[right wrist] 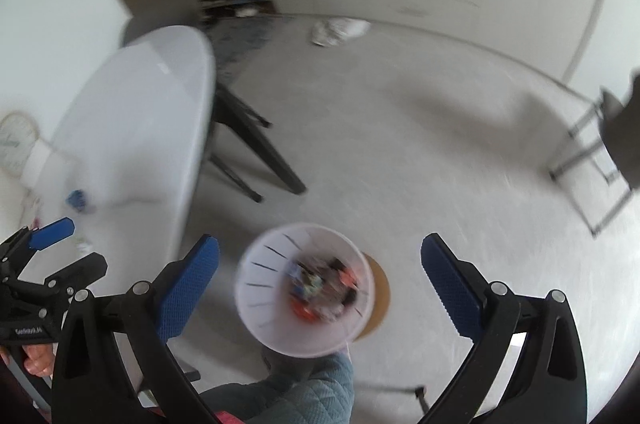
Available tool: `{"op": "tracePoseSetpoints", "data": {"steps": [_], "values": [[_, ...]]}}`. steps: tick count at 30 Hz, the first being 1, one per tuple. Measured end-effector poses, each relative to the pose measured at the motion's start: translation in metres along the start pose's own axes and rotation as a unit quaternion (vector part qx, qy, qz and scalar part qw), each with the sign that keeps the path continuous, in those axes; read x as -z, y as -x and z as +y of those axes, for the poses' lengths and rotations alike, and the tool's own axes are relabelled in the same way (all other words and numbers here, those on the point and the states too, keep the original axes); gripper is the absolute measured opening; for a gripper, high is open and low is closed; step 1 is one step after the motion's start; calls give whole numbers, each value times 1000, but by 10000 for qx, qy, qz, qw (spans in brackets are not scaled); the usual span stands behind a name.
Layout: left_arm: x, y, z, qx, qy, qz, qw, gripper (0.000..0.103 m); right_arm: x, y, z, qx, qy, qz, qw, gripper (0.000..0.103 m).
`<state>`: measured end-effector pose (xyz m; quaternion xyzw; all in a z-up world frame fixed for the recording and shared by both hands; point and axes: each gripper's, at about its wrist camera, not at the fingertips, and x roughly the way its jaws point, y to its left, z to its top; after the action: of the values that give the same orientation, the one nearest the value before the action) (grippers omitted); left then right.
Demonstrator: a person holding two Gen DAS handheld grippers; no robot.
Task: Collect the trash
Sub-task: 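Return to the table and grasp the crumpled green paper with the left tool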
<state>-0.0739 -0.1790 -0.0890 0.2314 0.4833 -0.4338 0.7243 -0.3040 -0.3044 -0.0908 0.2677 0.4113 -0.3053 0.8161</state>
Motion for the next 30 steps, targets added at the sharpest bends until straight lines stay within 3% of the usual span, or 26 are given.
{"op": "tracePoseSetpoints", "data": {"steps": [5,11,18,23,26,30], "values": [[17,27,59,-463,796,-207,9955,95,-26,-7,61,-499,764,-33,9958,100],[46,37,121,-1000,1856,-277,9771,95,-41,-30,126,-1032,1468,140,9837,100],[65,6,162,-1250,2615,-82,9570,95,-44,-43,177,-1409,2016,389,9685,100],[64,-27,170,-1412,2887,151,9468,94,-47,-49,181,-1548,2110,482,9639,100],[62,-46,174,-1523,2985,261,9418,87,-50,-57,181,-1544,2256,609,9600,100],[60,-65,179,-1545,3220,417,9331,68,-56,-67,182,-1583,2344,725,9564,100]]}}
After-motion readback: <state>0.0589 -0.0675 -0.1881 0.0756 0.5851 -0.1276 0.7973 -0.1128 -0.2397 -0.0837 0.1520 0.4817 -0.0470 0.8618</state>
